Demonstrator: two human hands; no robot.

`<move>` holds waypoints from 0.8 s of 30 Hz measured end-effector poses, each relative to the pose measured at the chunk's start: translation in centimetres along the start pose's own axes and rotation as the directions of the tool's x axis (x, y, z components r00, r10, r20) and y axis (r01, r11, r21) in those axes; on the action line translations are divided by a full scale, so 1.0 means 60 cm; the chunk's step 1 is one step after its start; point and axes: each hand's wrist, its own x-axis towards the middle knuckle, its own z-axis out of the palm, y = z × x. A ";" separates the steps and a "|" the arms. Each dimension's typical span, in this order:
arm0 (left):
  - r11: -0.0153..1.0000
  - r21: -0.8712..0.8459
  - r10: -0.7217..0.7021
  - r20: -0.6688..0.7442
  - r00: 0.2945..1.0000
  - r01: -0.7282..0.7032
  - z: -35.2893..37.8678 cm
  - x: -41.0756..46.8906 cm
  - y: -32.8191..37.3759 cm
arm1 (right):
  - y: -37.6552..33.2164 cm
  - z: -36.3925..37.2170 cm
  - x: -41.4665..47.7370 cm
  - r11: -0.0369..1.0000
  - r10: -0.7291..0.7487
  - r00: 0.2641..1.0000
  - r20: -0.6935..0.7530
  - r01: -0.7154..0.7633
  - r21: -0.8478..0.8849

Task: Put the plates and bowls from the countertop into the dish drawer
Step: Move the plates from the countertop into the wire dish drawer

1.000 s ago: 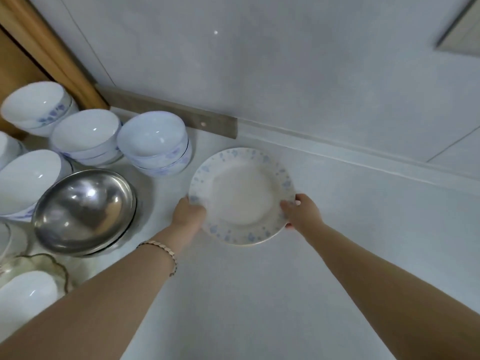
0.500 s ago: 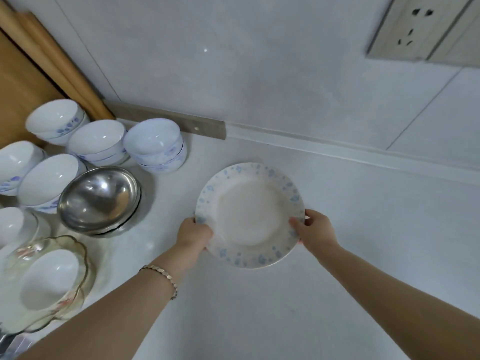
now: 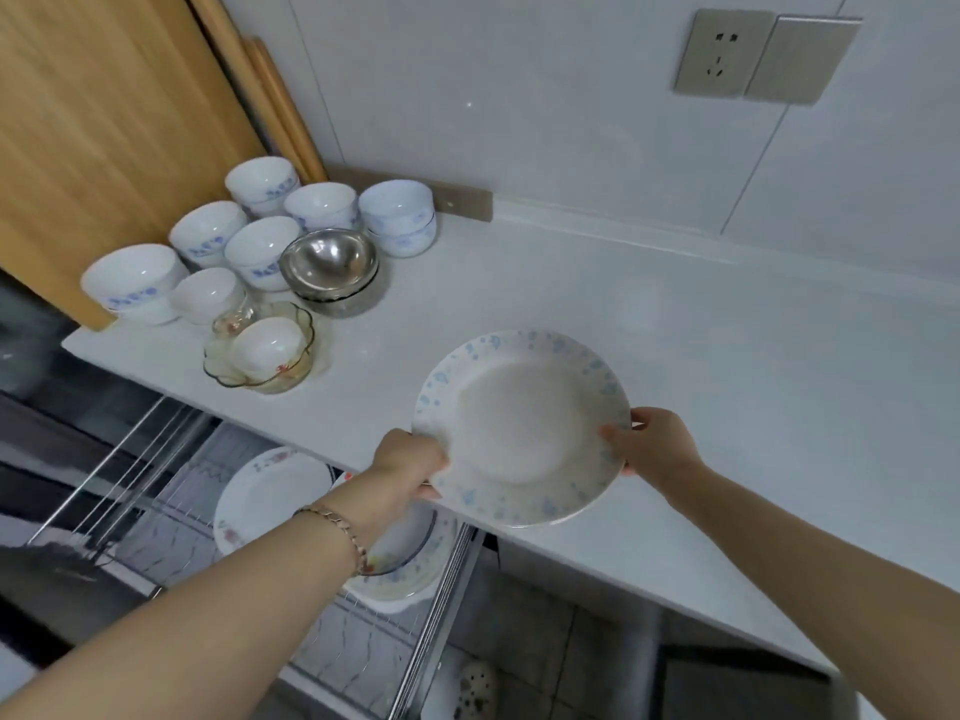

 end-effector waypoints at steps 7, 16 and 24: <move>1.000 0.022 -0.005 0.044 0.999 0.004 -0.136 -0.024 -0.115 | 0.021 0.134 -0.145 0.996 0.083 0.993 0.079 -0.085 0.026; 0.981 0.190 -0.047 0.096 0.994 0.028 -0.389 0.042 -0.252 | -0.002 0.424 -0.257 0.969 0.208 0.961 0.185 -0.228 0.095; 0.953 0.284 -0.132 0.083 0.988 0.104 -0.529 0.157 -0.326 | 0.001 0.643 -0.269 0.902 0.360 0.910 0.209 -0.396 0.171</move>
